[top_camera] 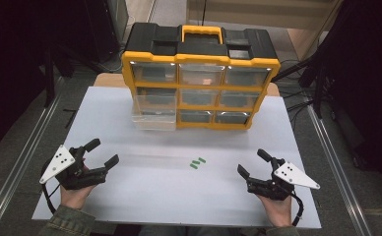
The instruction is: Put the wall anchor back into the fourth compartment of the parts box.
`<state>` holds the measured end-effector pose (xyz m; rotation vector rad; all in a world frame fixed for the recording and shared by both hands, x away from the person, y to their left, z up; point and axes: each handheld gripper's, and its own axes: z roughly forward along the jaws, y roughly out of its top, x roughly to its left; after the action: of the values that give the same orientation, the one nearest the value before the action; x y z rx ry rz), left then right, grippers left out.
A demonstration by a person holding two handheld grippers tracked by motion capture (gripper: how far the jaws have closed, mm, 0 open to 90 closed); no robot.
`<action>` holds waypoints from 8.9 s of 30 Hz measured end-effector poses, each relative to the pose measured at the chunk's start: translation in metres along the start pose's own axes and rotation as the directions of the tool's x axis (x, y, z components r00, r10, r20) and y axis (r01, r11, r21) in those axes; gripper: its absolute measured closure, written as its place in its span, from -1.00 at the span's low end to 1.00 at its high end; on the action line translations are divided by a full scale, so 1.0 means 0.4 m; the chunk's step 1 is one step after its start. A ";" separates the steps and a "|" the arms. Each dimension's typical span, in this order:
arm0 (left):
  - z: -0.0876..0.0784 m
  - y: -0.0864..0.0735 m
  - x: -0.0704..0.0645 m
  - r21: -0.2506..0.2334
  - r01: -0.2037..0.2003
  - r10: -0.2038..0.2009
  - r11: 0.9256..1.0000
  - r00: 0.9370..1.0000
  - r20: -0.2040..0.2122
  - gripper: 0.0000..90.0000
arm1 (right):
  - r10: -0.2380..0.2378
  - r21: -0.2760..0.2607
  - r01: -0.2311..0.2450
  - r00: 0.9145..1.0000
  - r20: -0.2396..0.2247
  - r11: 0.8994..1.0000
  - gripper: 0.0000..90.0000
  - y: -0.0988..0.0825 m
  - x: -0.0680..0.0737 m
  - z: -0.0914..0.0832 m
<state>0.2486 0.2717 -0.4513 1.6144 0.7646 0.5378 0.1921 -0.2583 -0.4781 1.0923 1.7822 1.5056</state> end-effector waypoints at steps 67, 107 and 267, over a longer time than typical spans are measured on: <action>0.019 -0.003 -0.012 0.041 0.002 -0.004 0.999 0.999 0.047 -0.70 | -0.158 0.811 0.332 0.943 -0.292 0.482 -0.68 0.061 0.038 0.157; 0.024 -0.001 -0.010 0.032 -0.007 0.005 0.999 0.999 0.036 -0.70 | -0.214 0.826 0.431 0.902 -0.376 0.364 -0.46 0.114 0.118 0.360; 0.031 -0.006 -0.005 0.030 -0.009 0.007 1.000 0.999 0.045 -0.70 | -0.314 0.774 0.484 0.870 -0.379 0.408 -0.58 0.638 0.290 0.481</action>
<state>0.2557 0.2622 -0.4559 1.6530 0.7362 0.4959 0.3501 -0.0497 -0.2611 0.7891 2.7924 0.3295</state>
